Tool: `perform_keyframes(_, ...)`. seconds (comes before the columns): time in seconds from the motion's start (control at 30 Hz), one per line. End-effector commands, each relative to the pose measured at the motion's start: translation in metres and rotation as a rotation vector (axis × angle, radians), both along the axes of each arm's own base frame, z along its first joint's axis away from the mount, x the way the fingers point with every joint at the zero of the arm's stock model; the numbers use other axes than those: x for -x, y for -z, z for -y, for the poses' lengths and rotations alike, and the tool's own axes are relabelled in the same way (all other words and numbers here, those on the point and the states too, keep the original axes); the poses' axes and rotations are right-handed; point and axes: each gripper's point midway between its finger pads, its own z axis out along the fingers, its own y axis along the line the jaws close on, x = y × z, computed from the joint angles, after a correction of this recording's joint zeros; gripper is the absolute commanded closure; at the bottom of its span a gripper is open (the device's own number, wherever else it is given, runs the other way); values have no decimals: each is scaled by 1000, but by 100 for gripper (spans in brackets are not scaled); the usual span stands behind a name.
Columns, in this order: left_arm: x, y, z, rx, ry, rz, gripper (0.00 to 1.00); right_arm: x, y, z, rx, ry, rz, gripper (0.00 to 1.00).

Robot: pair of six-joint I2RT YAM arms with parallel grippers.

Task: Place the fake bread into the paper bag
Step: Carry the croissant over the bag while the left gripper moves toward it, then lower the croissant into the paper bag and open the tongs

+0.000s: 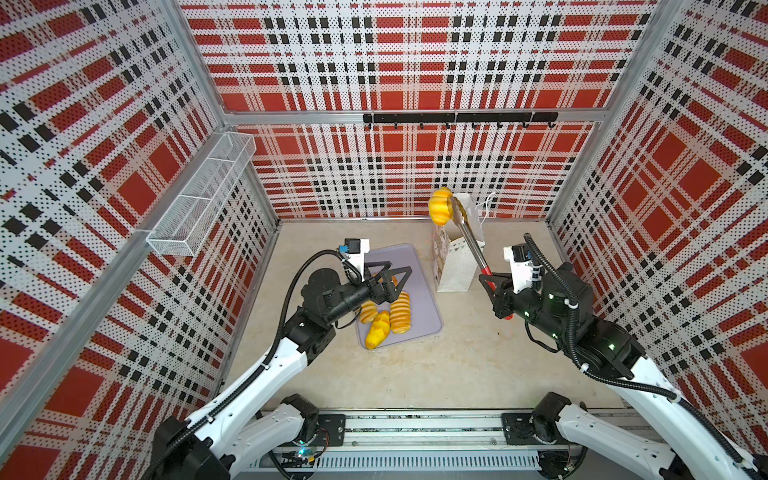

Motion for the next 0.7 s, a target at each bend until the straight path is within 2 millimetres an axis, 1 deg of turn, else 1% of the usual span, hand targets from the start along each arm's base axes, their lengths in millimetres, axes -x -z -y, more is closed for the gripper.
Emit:
perform_keyframes(0.0,-4,-30,6,32,-4,110,1,-26,-37,13,-46,139,153,83)
perform_keyframes(0.07,-7,-28,12,31,12,107,1,-39,-32,10,-25,157,141,83)
perform_keyframes(0.13,-11,-27,16,26,18,102,1,-50,-23,12,23,208,117,82)
perform_keyframes(0.23,-16,-23,19,16,17,96,1,-61,-7,17,71,260,94,80)
perform_keyframes(0.4,-22,-21,21,8,12,92,1,-73,18,29,115,319,43,78)
perform_keyframes(0.53,-28,-19,24,5,19,89,2,-79,37,37,124,338,-3,78)
perform_keyframes(0.67,-34,-17,29,3,34,83,2,-81,51,34,122,311,-40,74)
